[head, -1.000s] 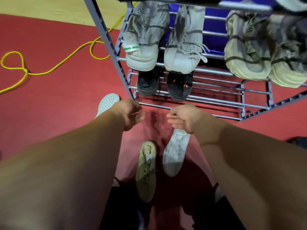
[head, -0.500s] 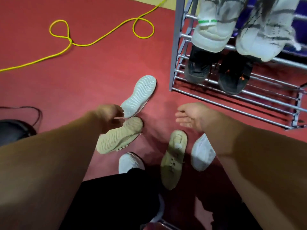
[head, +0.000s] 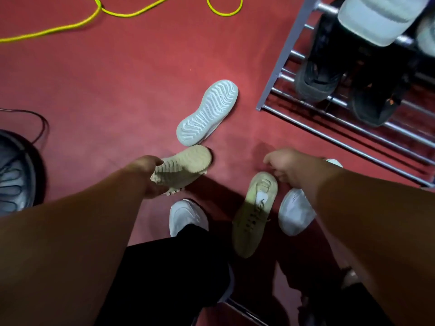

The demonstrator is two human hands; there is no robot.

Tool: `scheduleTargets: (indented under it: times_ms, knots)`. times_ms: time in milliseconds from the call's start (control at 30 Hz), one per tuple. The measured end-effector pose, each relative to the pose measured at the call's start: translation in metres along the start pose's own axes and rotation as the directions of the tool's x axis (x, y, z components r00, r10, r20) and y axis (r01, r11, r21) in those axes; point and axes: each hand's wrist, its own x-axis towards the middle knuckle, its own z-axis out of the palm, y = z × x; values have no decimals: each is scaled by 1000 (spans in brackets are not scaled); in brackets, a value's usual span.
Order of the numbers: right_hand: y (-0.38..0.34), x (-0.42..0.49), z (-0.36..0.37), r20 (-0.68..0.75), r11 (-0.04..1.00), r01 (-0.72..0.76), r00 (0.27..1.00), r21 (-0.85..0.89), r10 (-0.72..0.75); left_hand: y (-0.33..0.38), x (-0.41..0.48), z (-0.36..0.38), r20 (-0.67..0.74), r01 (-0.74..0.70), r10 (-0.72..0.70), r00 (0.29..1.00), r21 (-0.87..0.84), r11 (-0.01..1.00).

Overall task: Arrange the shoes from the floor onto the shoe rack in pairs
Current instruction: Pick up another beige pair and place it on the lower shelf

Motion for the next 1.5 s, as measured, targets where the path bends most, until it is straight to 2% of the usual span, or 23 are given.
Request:
scheduleTargets:
  times_ms: [100,167,233,333,467,633,733,900,1100,1267,1367,1500]
  knots:
    - [7,7,6,18,985,6,1000,-171,-3,-3,6,1,-24,-2,3,1000,59,998]
    - [13,13,9,103,978,5,994,-209,17,-6,14,1,-54,-16,22,998,110,994]
    - [22,19,13,99,965,-10,994,-261,38,-10,19,-3,-64,-7,16,998,136,991]
    - [34,24,16,107,944,-11,993,-329,49,-13,29,-14,-47,38,-33,998,89,995]
    - [36,30,20,139,964,-11,989,-267,50,-11,37,-14,-37,93,-92,995,17,996]
    - [37,34,27,161,977,15,987,-213,20,-10,32,-4,-49,77,-82,995,-105,992]
    - [37,34,30,222,988,-31,973,-151,64,-9,28,-3,-89,83,-87,992,-51,995]
    - [31,29,26,219,992,-34,974,-125,61,-4,28,-4,-91,97,-109,990,-118,988]
    - [24,6,-2,134,992,67,990,-107,-53,6,9,-1,-83,-12,3,997,-105,994]
    - [17,-37,-43,43,990,105,994,-95,-101,16,-44,9,67,-90,90,994,-15,996]
    - [18,-71,-70,5,986,143,990,-82,-143,28,-86,21,166,-210,191,967,105,972]
    - [21,-124,-114,-117,976,217,969,-21,-218,36,-160,32,274,-429,358,892,267,863]
